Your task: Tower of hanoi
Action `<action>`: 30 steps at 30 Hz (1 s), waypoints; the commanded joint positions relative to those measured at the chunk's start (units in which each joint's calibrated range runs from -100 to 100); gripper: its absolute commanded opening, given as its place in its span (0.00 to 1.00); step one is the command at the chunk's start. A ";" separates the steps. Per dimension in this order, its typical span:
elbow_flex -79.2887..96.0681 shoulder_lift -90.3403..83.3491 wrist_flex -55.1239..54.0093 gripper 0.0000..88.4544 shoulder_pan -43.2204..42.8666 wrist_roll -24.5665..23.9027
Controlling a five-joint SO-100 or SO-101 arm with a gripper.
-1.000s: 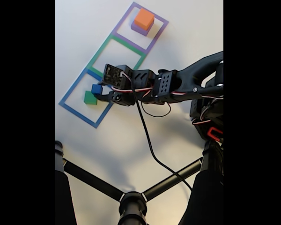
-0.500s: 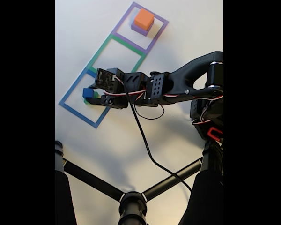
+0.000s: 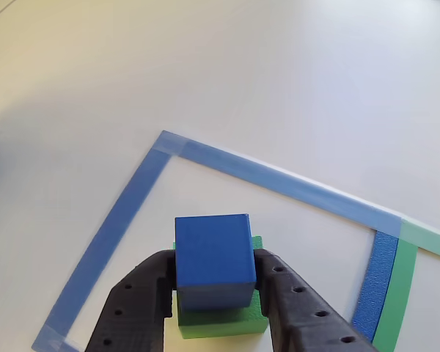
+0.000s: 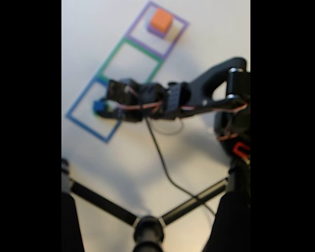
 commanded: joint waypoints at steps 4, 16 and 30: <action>-1.57 -0.25 -2.32 0.07 -0.81 0.75; -1.21 0.39 -5.07 0.22 0.03 0.75; -9.02 -1.93 -1.10 0.32 1.10 0.75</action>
